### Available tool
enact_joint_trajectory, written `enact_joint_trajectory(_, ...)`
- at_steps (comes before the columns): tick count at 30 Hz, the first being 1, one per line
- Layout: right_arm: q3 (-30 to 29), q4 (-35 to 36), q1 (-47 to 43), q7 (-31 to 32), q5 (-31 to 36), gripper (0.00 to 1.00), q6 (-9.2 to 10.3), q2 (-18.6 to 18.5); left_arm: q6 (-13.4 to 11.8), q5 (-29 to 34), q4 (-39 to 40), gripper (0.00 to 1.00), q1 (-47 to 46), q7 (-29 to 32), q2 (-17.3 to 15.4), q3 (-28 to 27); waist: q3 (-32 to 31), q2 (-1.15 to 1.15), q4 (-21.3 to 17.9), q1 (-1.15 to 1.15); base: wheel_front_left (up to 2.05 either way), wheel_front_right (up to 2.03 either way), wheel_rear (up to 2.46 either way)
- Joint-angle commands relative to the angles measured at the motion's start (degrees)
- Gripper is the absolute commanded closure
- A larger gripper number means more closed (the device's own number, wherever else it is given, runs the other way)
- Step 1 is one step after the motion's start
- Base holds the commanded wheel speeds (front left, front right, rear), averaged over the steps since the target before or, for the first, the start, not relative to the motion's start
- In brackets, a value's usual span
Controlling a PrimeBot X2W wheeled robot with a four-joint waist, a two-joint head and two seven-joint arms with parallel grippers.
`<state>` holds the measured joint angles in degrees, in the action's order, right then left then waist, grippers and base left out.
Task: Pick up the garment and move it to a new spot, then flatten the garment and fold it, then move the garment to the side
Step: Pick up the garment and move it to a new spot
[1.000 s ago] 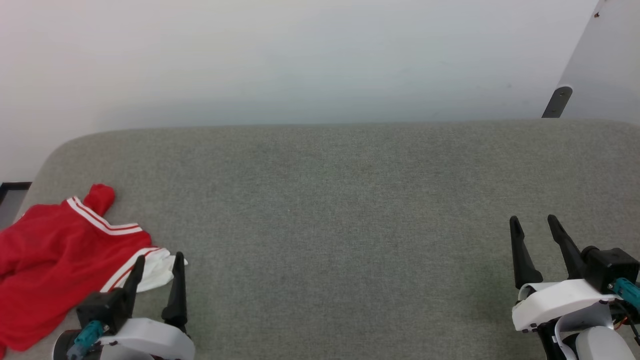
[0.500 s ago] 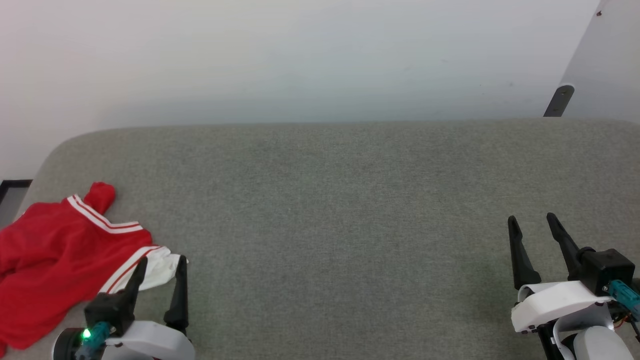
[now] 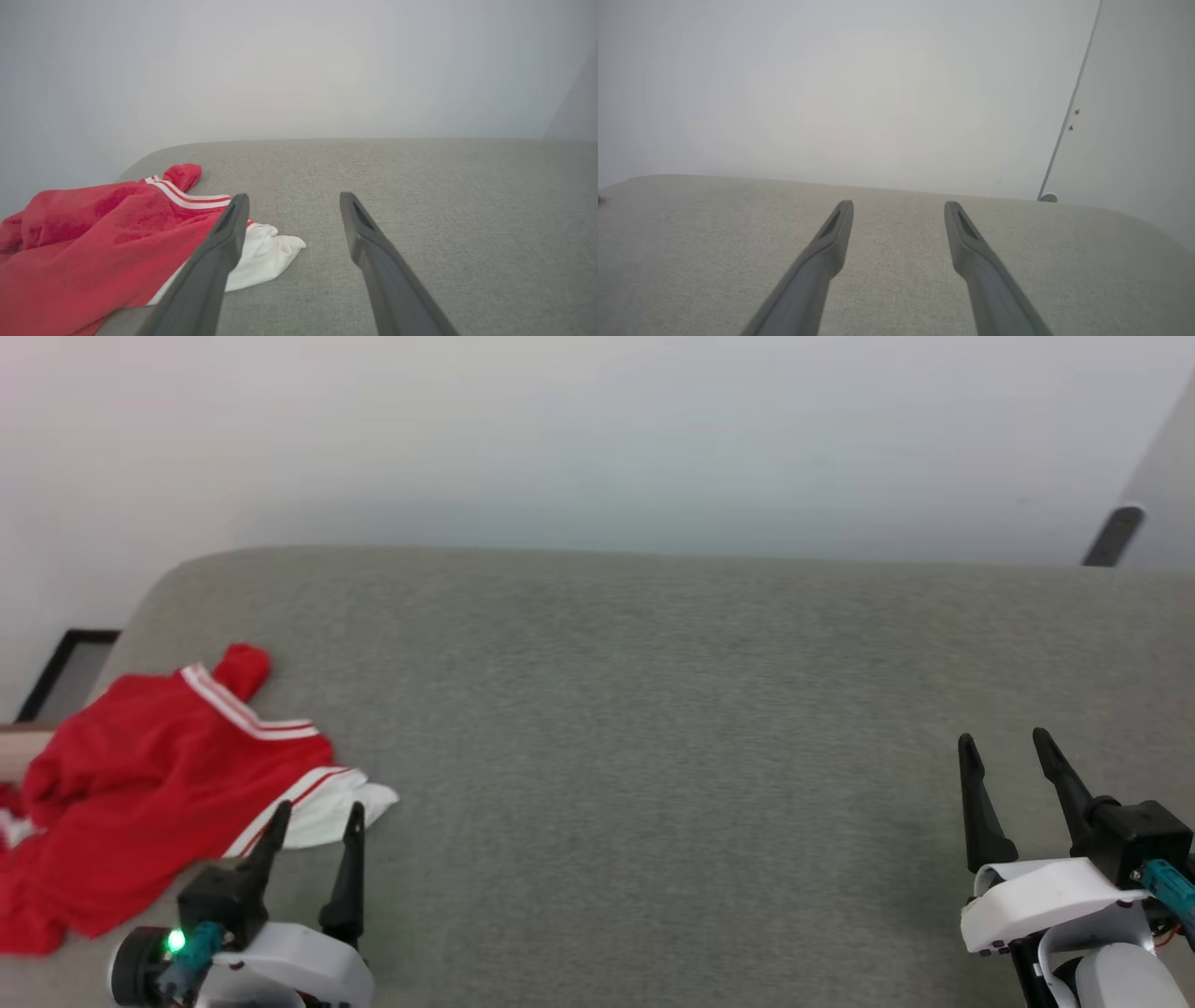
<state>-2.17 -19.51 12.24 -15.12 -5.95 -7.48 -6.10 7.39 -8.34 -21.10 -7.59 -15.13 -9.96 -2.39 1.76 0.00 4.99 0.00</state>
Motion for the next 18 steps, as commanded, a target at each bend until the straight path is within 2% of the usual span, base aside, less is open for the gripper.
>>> enact_joint_trajectory(1,0.0,0.0,-0.6,0.0,-0.1,0.00,-0.02,0.2,0.1,-0.6,-0.1,0.00,-0.5,0.0,-0.2,0.0,0.4,0.00,2.9,0.00,0.00,0.00,0.00)
enact_joint_trajectory(18,6.6,-3.1,0.9,0.0,-1.2,0.00,-0.01,0.3,0.1,-0.5,-2.2,0.00,1.3,0.0,2.0,-2.0,-0.9,0.00,24.2,0.00,0.00,0.00,0.00)
